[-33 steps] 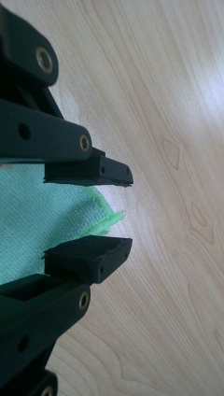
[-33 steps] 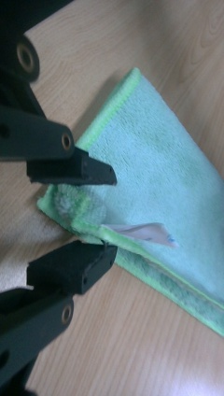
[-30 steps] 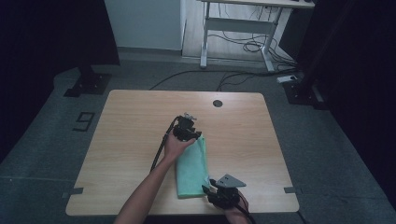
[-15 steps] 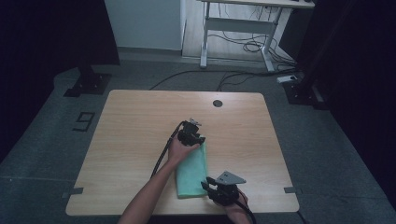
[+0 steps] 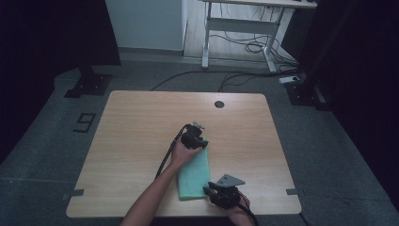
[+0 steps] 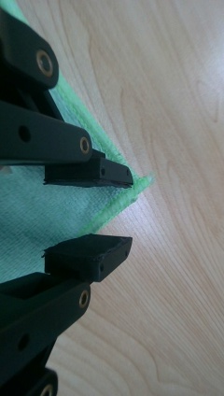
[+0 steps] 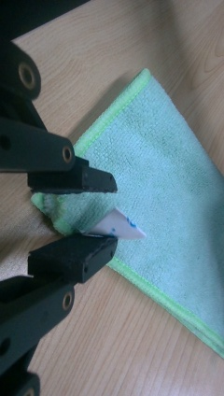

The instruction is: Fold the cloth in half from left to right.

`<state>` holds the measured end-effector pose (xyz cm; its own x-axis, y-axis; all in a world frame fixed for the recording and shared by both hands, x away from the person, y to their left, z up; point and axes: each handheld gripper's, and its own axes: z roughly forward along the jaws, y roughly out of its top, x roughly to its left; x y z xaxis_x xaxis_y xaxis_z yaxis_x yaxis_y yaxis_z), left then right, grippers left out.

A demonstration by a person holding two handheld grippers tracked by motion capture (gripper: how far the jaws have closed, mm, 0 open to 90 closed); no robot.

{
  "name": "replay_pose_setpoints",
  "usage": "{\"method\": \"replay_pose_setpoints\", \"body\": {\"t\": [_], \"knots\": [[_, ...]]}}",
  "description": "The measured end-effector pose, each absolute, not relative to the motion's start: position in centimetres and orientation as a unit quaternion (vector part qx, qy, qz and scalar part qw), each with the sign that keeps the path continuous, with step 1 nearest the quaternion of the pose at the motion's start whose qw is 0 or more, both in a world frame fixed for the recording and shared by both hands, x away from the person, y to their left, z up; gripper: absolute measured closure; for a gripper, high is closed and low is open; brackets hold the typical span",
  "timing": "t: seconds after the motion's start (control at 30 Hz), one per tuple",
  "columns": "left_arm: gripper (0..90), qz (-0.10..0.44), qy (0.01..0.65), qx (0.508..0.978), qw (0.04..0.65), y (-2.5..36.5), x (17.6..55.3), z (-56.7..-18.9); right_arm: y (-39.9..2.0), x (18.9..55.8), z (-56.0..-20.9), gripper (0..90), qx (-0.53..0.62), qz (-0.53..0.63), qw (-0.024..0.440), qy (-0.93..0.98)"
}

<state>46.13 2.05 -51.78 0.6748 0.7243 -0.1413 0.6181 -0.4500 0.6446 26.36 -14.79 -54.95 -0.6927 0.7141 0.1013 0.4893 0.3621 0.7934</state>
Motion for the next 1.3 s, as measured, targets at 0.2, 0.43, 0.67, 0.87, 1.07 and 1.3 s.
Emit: {"method": "replay_pose_setpoints", "body": {"t": [0.2,0.43,0.67,0.87,1.07,1.3], "knots": [[64.3,0.097,0.398,0.835,0.367,4.1,45.2,-49.4,-14.7,26.0,-53.5,57.3,0.363,0.446,0.153,0.804],[64.7,0.099,0.41,0.833,0.359,6.7,44.6,-49.4,-14.1,26.8,-52.0,54.9,0.353,0.466,0.156,0.797],[69.7,0.095,0.417,0.835,0.348,8.8,44.7,-49.7,-12.1,29.3,-51.5,54.6,0.337,0.476,0.147,0.799],[73.9,0.098,0.414,0.839,0.338,9.7,44.7,-49.8,-10.8,31.9,-51.6,56.0,0.331,0.472,0.144,0.804],[75.8,0.102,0.42,0.84,0.329,10.2,45.1,-50.6,-9.8,33.2,-51.9,58.0,0.327,0.469,0.138,0.809],[77.4,0.096,0.425,0.84,0.323,10.1,45.6,-51.6,-8.6,34.2,-52.1,59.3,0.326,0.468,0.126,0.812]]}}
